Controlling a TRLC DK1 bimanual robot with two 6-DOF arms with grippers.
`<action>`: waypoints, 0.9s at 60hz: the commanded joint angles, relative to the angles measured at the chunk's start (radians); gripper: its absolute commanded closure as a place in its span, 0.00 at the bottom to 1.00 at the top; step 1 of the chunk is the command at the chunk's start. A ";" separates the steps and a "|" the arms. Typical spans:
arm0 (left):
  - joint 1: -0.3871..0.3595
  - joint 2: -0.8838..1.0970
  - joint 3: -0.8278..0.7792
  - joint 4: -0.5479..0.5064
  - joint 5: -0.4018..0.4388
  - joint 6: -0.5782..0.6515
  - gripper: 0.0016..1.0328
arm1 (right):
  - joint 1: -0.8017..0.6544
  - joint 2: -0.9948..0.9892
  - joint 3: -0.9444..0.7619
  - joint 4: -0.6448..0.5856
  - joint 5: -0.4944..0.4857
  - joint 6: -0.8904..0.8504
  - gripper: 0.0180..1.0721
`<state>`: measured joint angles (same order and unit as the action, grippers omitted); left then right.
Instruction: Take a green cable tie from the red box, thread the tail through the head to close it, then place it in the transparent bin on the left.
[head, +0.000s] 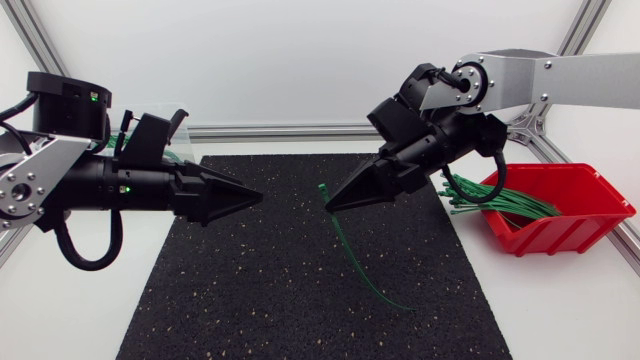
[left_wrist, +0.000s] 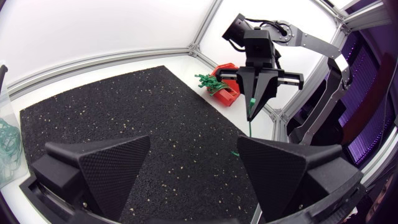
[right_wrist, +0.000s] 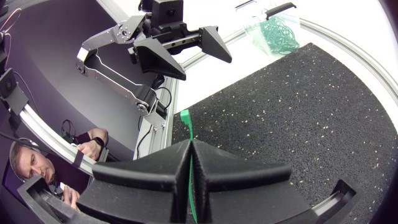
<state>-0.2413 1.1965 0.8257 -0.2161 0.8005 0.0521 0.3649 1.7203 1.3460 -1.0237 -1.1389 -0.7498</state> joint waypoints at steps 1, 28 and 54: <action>-0.027 0.023 0.033 0.015 0.012 -0.020 0.05 | 0.006 0.025 -0.028 0.002 -0.021 0.012 0.94; -0.066 0.069 0.055 0.020 0.012 -0.054 0.05 | 0.042 -0.071 -0.146 0.341 0.160 0.265 0.94; -0.079 0.084 0.070 0.000 -0.020 -0.262 0.12 | 0.158 -0.209 -0.278 0.623 0.527 0.374 0.94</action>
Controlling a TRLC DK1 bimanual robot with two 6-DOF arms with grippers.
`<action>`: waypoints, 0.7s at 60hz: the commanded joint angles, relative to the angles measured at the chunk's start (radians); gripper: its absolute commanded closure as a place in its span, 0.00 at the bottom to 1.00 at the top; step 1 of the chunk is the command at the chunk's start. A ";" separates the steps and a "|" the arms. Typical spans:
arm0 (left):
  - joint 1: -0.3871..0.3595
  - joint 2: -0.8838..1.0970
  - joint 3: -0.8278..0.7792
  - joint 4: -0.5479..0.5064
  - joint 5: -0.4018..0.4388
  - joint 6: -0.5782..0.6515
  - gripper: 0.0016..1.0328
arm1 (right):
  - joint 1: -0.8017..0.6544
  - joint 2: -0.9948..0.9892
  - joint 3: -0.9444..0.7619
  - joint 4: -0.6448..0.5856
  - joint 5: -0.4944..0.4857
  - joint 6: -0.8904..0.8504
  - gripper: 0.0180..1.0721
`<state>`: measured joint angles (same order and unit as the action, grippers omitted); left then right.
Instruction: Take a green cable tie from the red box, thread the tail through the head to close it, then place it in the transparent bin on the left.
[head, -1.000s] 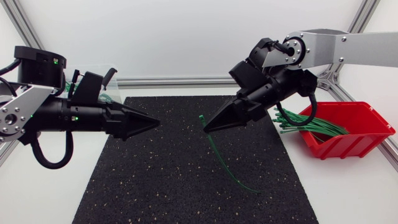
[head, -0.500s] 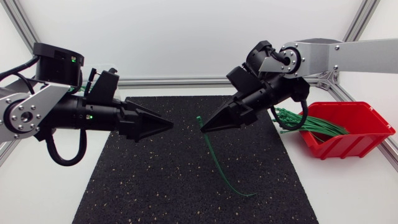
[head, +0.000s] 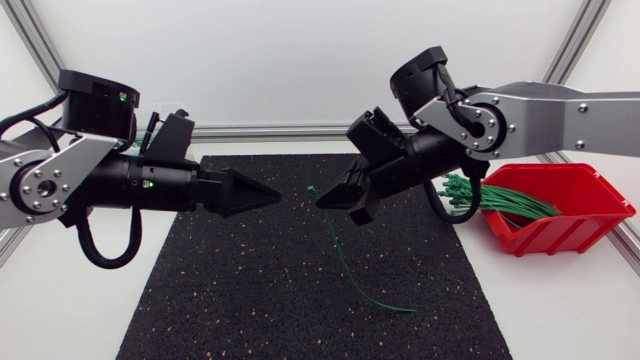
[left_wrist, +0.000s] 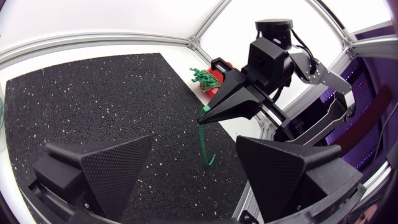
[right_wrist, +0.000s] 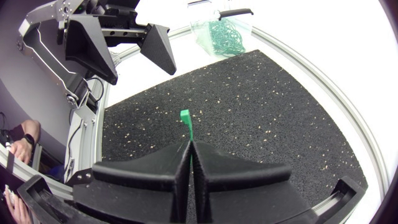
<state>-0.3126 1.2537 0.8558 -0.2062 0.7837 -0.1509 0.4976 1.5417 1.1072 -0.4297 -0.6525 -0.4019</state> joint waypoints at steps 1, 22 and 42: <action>-0.006 0.030 0.045 -0.021 -0.003 -0.072 0.12 | 0.032 -0.032 -0.046 0.039 0.059 0.026 0.94; -0.039 0.046 0.104 -0.165 0.014 -0.148 0.12 | 0.170 -0.161 -0.202 0.261 0.356 -0.009 0.94; -0.043 0.061 0.104 -0.203 0.022 -0.184 0.12 | 0.295 -0.223 -0.319 0.440 0.614 -0.052 0.94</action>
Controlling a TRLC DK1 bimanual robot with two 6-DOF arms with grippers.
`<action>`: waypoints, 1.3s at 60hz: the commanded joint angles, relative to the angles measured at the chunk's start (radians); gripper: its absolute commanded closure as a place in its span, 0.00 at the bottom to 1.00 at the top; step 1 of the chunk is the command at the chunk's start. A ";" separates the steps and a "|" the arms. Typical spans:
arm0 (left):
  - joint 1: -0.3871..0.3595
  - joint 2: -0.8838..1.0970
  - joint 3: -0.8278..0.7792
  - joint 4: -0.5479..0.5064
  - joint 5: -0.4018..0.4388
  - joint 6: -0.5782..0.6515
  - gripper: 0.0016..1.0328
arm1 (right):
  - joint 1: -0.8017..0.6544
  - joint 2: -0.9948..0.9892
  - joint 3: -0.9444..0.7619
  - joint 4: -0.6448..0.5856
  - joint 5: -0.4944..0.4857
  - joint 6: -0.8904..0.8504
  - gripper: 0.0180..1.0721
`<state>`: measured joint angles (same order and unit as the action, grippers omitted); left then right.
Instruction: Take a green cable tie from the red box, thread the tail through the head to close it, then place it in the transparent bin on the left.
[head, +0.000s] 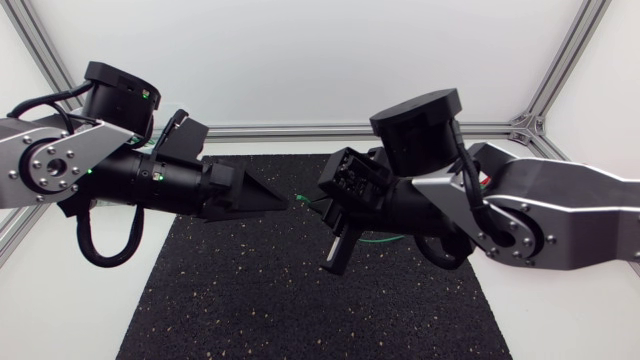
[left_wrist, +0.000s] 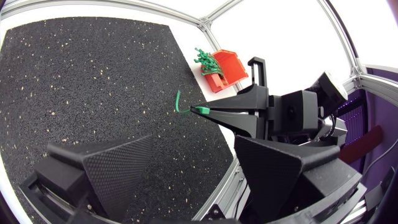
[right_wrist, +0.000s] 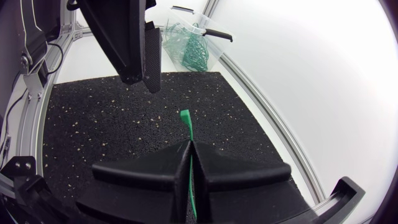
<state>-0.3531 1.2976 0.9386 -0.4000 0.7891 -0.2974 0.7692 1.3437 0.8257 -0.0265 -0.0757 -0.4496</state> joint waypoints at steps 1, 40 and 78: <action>-0.003 0.017 0.020 -0.010 0.016 -0.039 0.12 | 0.030 -0.026 -0.039 0.050 0.059 -0.001 0.94; -0.053 -0.077 -0.141 0.194 -0.234 -0.028 0.12 | 0.047 0.018 0.202 -0.204 0.352 0.589 0.94; -0.494 -0.222 -0.333 0.540 -0.913 0.006 0.12 | 0.084 0.084 0.382 -0.431 0.361 1.102 0.94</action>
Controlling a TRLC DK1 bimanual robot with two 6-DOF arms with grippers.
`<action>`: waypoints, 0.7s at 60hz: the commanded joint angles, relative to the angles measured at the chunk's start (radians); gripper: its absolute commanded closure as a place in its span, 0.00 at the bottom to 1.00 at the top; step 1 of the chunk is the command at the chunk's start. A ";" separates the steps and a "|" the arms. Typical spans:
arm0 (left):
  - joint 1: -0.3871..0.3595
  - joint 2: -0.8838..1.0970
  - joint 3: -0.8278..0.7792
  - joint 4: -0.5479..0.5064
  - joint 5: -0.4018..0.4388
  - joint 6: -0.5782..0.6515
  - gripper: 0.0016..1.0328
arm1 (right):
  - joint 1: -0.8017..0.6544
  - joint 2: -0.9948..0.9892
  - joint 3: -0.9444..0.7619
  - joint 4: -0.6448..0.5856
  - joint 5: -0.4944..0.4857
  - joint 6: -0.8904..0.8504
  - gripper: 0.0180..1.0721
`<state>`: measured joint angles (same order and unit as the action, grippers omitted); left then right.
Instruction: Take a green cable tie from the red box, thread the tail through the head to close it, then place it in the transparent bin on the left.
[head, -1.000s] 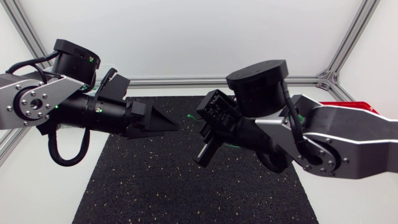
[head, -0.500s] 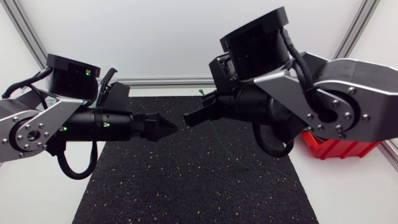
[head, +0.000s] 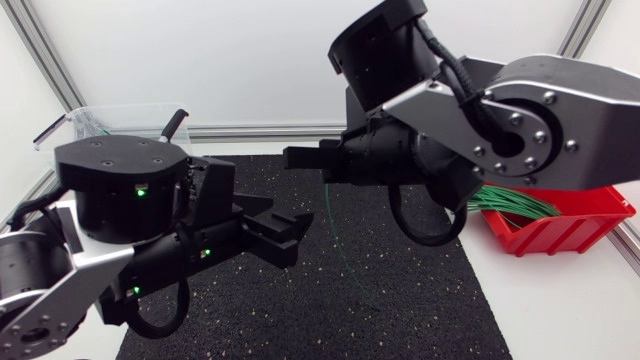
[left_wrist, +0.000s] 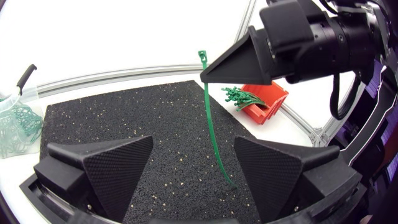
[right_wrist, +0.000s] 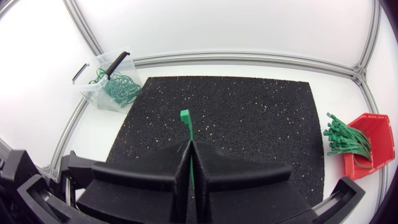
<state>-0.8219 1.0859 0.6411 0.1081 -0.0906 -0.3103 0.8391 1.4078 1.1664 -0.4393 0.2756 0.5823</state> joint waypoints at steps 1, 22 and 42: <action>-0.029 -0.011 -0.040 0.039 -0.038 0.023 0.12 | 0.017 0.022 0.044 -0.021 0.010 0.073 0.94; -0.161 -0.014 -0.075 0.145 -0.153 0.073 0.12 | 0.034 0.048 0.079 -0.061 0.017 0.137 0.94; -0.192 0.035 -0.092 0.268 -0.236 0.116 0.29 | 0.052 0.056 0.104 -0.102 0.036 0.163 0.94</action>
<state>-1.0103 1.1049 0.5785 0.3576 -0.3172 -0.2157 0.8822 1.4464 1.2419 -0.5217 0.2955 0.7113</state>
